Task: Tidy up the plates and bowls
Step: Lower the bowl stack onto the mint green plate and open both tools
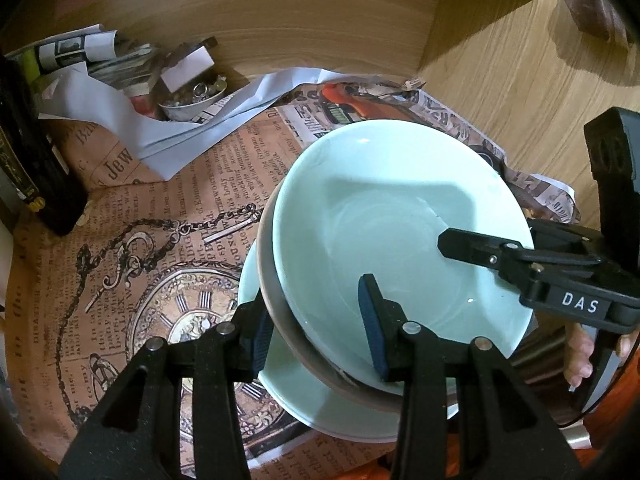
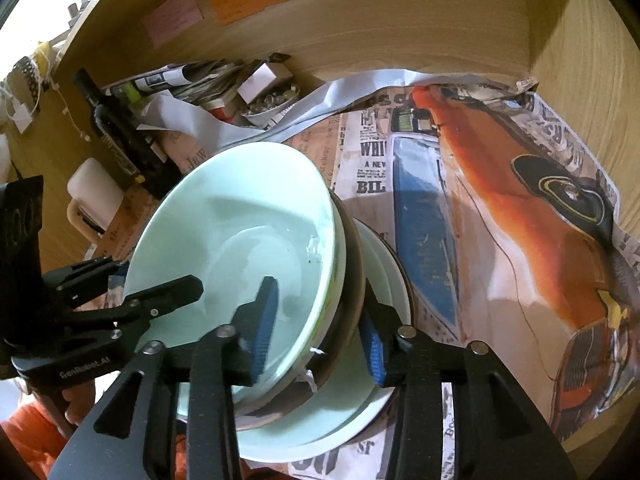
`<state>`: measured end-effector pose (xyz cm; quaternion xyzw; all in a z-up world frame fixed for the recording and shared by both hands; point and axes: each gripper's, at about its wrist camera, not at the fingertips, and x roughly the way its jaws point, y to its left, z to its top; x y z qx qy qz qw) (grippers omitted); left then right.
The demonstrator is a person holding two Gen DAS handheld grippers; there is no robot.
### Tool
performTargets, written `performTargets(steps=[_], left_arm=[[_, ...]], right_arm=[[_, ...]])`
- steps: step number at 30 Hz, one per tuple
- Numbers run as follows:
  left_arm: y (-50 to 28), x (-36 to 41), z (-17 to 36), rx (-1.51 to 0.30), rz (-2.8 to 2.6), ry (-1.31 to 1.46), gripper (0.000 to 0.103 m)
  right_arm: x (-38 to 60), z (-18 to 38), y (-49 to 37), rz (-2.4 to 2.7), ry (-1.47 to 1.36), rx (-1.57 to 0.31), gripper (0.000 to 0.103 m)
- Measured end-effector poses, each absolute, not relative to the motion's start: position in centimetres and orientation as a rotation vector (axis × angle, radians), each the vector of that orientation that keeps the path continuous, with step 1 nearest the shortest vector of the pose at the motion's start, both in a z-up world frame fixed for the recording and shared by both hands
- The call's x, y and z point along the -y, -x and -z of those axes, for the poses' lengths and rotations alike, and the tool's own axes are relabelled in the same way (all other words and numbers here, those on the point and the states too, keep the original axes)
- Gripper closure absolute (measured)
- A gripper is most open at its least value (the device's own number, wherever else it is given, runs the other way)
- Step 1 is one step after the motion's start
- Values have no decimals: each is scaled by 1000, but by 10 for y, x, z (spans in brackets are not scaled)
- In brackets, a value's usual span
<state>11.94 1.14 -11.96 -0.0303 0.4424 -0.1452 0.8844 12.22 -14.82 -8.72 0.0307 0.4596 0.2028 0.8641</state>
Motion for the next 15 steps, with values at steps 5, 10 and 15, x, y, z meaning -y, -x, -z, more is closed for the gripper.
performTargets(steps=[5,10,15], left_arm=[[-110,-21,111,-881,257,72,53],[-91,-32,83,-776,217,91,48],[-58,-35,45,-611,202,78,35]], right_arm=[[161,72,-112,-394,-71,-887,53],[167,41,-90,-391,-52,-763,48],[166,11,-59,-396,-14,-613,35]])
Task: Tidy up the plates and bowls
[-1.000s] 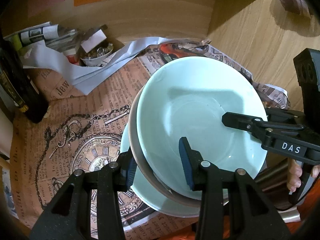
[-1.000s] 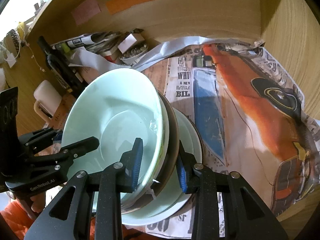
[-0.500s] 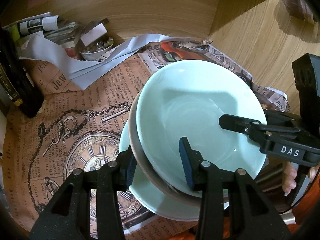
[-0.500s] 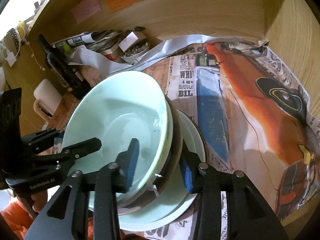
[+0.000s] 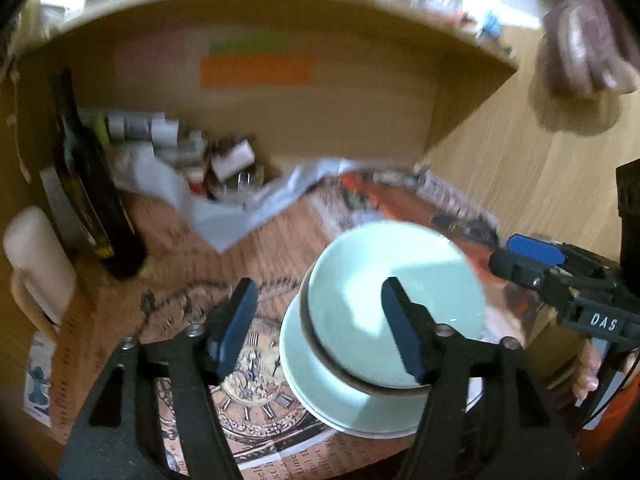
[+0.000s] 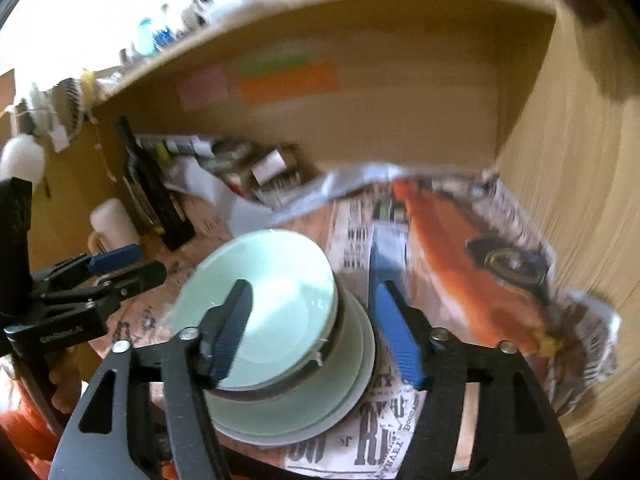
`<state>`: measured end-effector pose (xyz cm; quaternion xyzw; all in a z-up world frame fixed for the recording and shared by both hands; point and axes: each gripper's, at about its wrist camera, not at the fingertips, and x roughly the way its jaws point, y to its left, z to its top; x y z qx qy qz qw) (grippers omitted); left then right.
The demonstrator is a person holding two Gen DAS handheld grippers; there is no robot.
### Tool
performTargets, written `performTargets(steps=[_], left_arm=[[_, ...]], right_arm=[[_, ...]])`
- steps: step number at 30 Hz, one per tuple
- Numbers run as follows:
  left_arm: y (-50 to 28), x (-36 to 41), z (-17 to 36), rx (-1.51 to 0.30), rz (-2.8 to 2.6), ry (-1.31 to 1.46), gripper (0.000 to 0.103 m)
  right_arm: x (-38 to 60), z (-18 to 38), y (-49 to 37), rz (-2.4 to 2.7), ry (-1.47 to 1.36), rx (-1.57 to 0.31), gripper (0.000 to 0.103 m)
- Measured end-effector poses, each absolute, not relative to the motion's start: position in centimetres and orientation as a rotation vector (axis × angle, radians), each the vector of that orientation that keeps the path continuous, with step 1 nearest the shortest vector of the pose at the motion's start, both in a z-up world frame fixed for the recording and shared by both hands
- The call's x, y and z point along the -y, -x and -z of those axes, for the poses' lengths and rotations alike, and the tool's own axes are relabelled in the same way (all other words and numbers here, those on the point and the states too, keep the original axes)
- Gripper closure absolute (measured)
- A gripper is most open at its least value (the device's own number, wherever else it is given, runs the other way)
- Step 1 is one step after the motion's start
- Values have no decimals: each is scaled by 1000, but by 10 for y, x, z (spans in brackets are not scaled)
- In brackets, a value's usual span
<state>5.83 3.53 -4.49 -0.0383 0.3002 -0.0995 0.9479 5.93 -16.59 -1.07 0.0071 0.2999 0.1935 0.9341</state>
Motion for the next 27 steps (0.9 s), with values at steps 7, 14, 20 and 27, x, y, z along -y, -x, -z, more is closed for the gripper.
performTargets(steps=[7,14,20,27], left_arm=[[-11,-33,7,-402,163,52,18],[24,-24,-3,-264,112,19,8],[35,-22,-5,-222,89,19,3],[38,-20,-4,-210,76,25,3]], right_arm=[[162,-16,-21,-410,-7,-445,20],[163,-24,1,-435,-33,-369,13],[170,-26,12,-424,-65,-328,3],[173,-25,14,-417,-77,-318,0]])
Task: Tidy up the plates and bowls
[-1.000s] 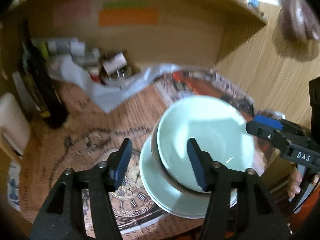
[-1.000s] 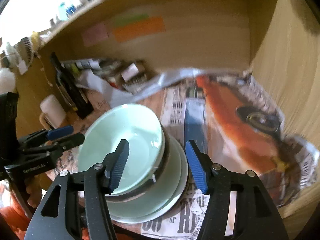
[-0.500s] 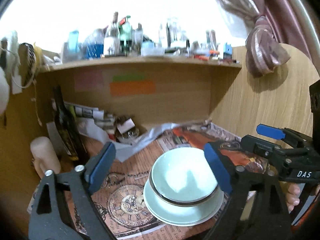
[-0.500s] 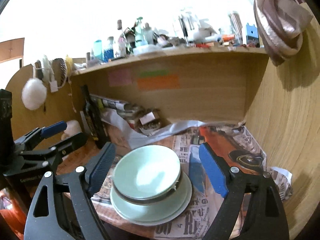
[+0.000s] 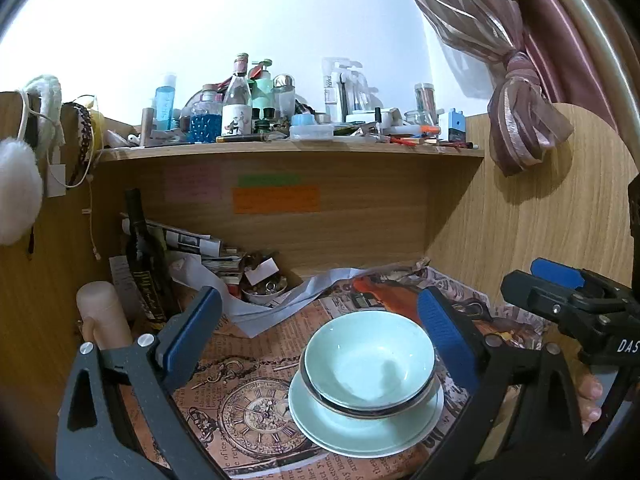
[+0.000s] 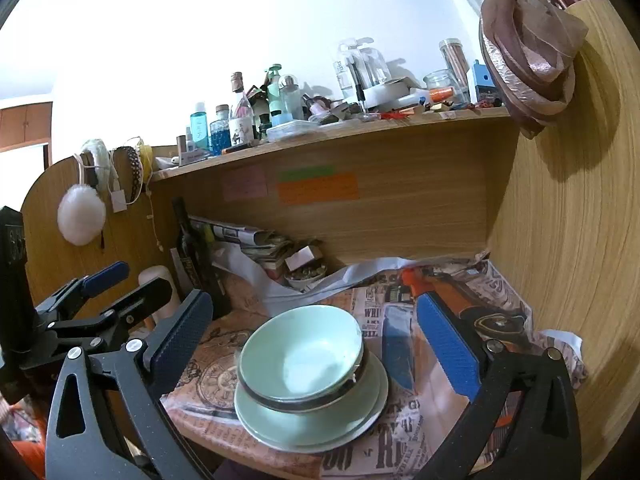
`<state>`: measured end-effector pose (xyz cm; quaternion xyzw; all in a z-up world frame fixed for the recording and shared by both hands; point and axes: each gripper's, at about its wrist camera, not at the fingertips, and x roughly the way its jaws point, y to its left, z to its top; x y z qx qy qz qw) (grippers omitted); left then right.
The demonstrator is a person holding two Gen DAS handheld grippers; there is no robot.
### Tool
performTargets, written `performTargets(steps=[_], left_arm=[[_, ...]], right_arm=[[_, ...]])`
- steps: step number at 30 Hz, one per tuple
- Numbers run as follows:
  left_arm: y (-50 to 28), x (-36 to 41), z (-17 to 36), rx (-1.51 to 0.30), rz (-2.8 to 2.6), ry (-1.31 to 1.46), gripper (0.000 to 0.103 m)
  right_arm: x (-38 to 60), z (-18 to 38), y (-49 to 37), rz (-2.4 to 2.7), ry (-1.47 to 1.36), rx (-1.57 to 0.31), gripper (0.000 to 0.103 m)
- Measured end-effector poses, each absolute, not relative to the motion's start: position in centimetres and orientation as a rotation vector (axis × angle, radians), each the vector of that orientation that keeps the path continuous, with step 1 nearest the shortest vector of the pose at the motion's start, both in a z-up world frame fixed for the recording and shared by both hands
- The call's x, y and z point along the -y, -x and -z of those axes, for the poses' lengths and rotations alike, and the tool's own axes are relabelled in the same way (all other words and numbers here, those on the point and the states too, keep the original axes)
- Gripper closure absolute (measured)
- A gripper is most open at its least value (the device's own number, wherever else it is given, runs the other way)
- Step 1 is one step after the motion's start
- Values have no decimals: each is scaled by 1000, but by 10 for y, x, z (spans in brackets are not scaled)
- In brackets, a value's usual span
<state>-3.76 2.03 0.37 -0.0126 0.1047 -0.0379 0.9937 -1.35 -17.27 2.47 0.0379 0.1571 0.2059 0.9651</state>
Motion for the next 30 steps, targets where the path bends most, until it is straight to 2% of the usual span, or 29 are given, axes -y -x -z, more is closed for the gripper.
performTargets(steps=[30], left_arm=[[26,-17,1,-225,77,52,2]], right_arm=[[168,-23,9,-426,-58,-333,0]])
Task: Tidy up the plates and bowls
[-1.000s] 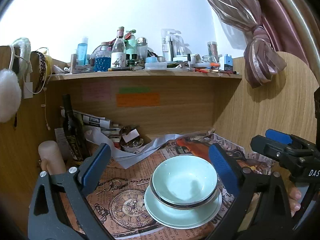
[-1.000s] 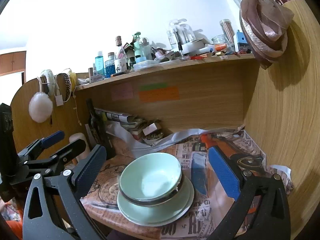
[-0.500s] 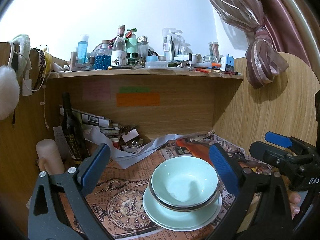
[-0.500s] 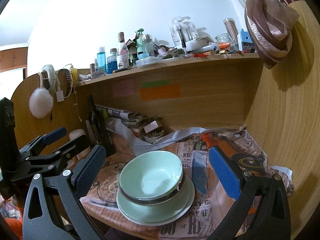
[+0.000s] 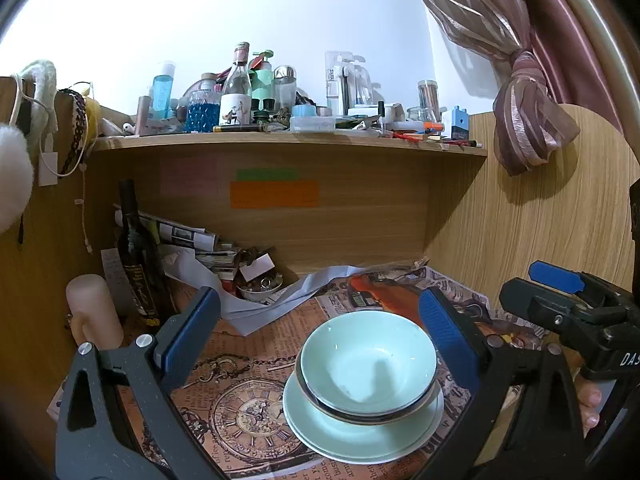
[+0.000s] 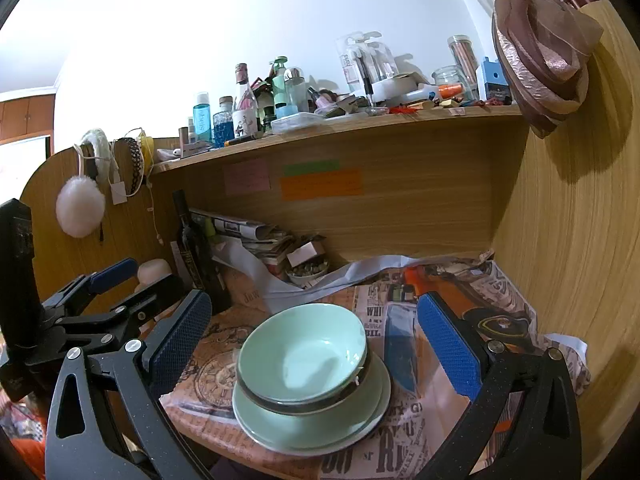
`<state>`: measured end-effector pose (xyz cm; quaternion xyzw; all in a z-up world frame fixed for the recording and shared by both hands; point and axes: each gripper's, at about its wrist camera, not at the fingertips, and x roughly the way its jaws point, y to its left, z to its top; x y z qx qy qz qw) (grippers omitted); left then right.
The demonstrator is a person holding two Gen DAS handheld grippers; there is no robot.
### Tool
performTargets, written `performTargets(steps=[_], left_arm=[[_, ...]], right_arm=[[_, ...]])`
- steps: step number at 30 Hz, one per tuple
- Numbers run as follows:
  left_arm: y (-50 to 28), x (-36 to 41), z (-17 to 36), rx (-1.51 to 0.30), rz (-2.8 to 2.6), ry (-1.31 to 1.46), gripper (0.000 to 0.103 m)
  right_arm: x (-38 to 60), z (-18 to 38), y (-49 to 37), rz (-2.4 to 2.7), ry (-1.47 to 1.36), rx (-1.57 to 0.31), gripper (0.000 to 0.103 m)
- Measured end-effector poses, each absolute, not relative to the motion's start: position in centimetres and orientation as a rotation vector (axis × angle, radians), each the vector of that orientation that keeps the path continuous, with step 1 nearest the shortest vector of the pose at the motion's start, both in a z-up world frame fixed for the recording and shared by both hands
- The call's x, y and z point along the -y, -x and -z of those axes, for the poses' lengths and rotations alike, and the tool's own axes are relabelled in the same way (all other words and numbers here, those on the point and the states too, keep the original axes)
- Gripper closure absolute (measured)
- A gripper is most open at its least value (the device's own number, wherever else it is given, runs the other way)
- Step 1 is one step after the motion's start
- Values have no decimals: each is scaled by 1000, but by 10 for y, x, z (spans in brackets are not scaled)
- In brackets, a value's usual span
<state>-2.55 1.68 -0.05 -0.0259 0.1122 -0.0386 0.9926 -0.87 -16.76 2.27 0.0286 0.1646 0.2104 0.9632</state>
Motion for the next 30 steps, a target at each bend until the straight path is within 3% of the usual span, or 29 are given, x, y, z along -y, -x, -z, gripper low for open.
performTargets(steps=[30], left_arm=[[24,-14,0,-240,118,60,2]], right_arm=[[162,-23,4,-424,-51,-326,0]])
